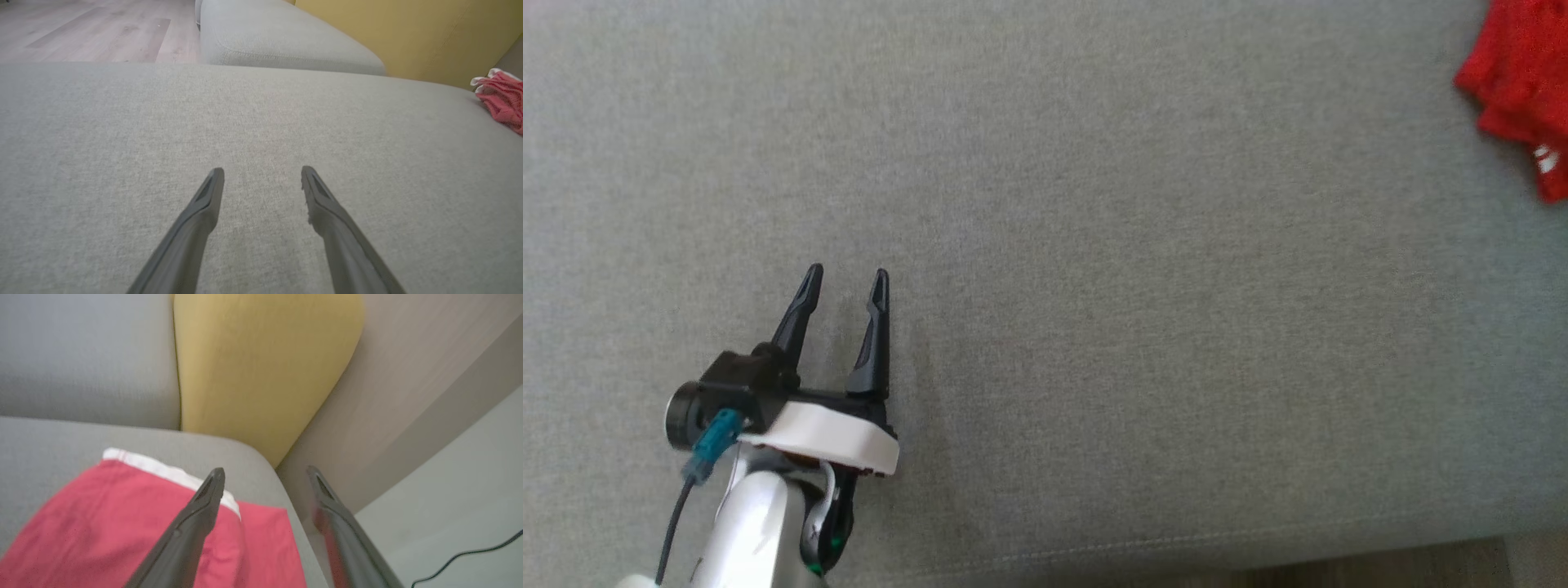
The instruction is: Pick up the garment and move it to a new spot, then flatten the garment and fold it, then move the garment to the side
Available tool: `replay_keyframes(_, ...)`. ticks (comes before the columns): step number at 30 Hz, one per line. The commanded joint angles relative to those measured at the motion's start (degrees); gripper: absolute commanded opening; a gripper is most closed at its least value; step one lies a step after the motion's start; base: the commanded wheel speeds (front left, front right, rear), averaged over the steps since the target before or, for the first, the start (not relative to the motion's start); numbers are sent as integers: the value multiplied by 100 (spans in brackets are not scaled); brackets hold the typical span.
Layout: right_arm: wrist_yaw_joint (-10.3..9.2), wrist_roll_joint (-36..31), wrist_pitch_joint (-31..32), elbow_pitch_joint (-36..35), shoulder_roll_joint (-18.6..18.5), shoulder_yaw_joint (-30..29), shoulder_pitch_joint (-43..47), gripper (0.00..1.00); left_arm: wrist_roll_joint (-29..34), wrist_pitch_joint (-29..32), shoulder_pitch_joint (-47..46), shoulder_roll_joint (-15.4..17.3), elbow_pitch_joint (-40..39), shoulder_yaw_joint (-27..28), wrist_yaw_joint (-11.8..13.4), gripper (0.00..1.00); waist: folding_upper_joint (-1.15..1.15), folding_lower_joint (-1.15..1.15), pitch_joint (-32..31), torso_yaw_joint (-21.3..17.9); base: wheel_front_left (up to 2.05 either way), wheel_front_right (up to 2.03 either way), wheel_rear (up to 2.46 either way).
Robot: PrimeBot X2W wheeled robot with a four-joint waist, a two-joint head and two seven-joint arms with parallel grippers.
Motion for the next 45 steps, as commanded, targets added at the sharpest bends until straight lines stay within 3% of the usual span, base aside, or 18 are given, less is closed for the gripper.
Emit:
replay_keyframes(1,-5,-84,-171,-342,46,-11,119,100,-68,-32,-50,21,-151,186,35,100,0,0,-209,-50,0,0,0)
replay_keyframes(11,-5,470,-614,-1968,966,260,1617,100,-366,-32,307,21,-164,228,332,100,0,0,-1042,71,0,0,0)
replay_keyframes(17,-5,1053,-752,-3210,1481,652,3226,100,-336,-32,578,21,-65,328,369,100,0,0,-1458,405,0,0,0)
replay_keyframes(22,-5,1288,-971,-3759,2039,851,4275,100,-103,-32,641,36,51,387,310,100,0,0,-1644,590,0,0,0)
replay_keyframes(29,-5,1080,-1477,-3726,2575,992,5160,100,-70,-32,809,28,148,513,224,100,0,0,-1921,564,0,0,0)
replay_keyframes(37,-5,1300,-1731,-3239,2635,1280,5502,100,-76,-32,1094,23,248,608,249,100,0,0,-2268,436,0,0,0)
replay_keyframes(45,-5,1518,-1754,-3288,2636,1396,5430,100,-158,-32,1150,21,278,535,253,100,0,0,-2316,455,0,0,0)
